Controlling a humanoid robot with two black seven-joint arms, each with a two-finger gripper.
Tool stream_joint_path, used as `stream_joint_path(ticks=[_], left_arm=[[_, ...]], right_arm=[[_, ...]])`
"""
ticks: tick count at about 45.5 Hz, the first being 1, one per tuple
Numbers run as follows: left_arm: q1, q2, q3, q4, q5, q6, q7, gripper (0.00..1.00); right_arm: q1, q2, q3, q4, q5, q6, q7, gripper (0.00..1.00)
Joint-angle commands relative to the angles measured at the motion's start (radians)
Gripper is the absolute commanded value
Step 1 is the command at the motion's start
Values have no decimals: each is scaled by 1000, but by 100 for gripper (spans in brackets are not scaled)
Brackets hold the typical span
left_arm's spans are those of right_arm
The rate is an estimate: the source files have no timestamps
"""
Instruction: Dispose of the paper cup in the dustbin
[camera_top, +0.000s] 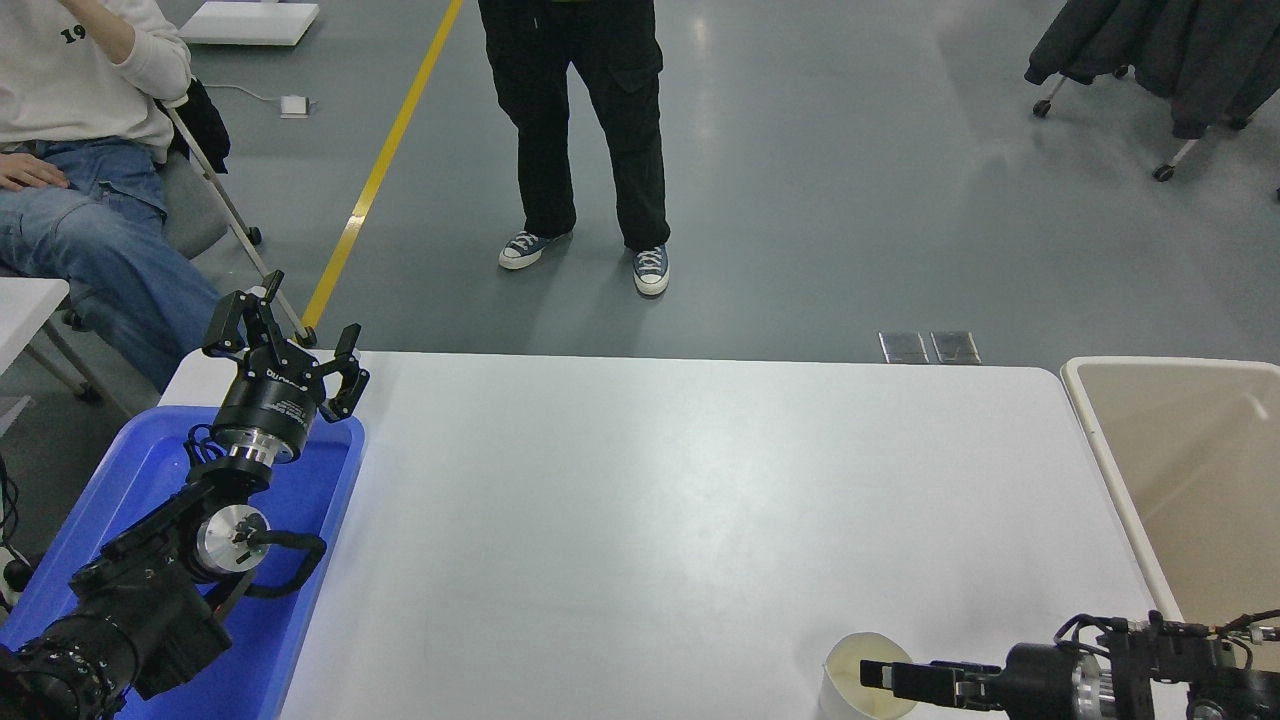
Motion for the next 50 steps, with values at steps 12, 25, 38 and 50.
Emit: stream_joint_path(ticks=[12,25,38,50], left_arm=[[0,0,0,0,0,0,0,100],[0,0,0,0,0,0,0,100],[0,0,0,0,0,0,0,100],[0,0,0,0,0,0,0,100]], right_arm=[[-6,0,-9,-10,-6,-10,1,43],[-7,-2,-21,-10,-14,-10,1,0],[-7,-17,-26,-1,-15,-25,24,0],[3,-52,-18,7,-9,-25,24,0]])
